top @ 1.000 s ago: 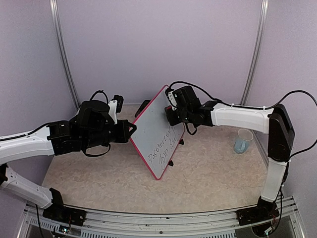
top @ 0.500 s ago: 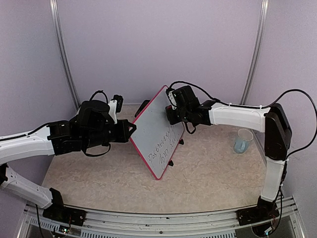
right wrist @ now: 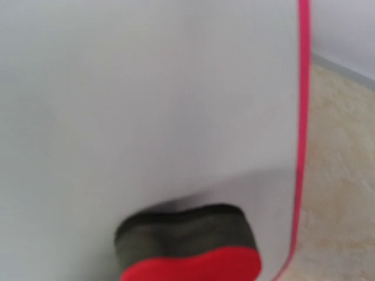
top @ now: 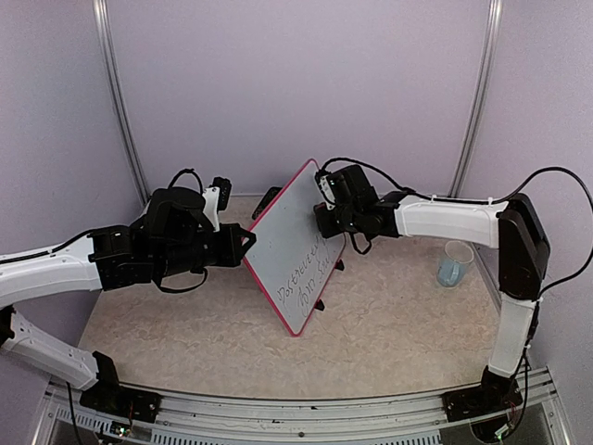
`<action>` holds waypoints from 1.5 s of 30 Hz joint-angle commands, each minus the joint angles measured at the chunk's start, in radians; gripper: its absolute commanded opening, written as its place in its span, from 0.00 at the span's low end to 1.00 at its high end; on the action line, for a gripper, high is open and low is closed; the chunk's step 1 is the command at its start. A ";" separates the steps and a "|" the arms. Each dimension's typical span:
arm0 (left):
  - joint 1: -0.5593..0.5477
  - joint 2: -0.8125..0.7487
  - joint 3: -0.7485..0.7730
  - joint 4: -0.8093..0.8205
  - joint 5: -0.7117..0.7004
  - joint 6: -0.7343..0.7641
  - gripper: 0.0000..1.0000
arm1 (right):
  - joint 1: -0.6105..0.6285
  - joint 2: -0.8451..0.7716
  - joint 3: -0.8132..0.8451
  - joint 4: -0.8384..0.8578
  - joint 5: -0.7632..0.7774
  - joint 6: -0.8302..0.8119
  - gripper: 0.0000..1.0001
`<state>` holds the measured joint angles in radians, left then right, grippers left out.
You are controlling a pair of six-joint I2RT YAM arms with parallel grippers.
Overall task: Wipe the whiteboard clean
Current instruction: Erase the whiteboard at the center of the board.
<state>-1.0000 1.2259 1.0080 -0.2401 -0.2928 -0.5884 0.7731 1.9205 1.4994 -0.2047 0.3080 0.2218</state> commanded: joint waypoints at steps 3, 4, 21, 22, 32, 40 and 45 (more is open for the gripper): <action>-0.022 0.012 -0.001 0.000 0.084 0.059 0.00 | 0.032 -0.109 0.031 0.045 -0.072 -0.017 0.27; -0.022 0.012 -0.001 0.001 0.083 0.059 0.00 | 0.032 -0.110 0.034 0.046 -0.072 -0.016 0.26; -0.022 -0.011 -0.014 -0.004 0.082 0.049 0.00 | -0.035 0.095 0.059 0.024 -0.071 0.036 0.26; -0.022 -0.011 -0.014 -0.004 0.083 0.050 0.00 | -0.039 0.099 0.056 0.026 -0.075 0.036 0.26; -0.021 0.001 -0.013 0.006 0.083 0.059 0.00 | 0.009 0.016 0.035 0.058 -0.088 -0.008 0.26; -0.022 0.000 -0.013 0.007 0.083 0.059 0.00 | 0.080 -0.098 0.013 0.068 -0.080 -0.025 0.26; -0.022 -0.002 -0.014 0.006 0.081 0.060 0.00 | 0.093 -0.151 -0.033 0.101 -0.096 -0.020 0.27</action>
<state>-1.0008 1.2240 1.0050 -0.2333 -0.2859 -0.5762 0.8516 1.8191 1.5009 -0.1638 0.2554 0.2024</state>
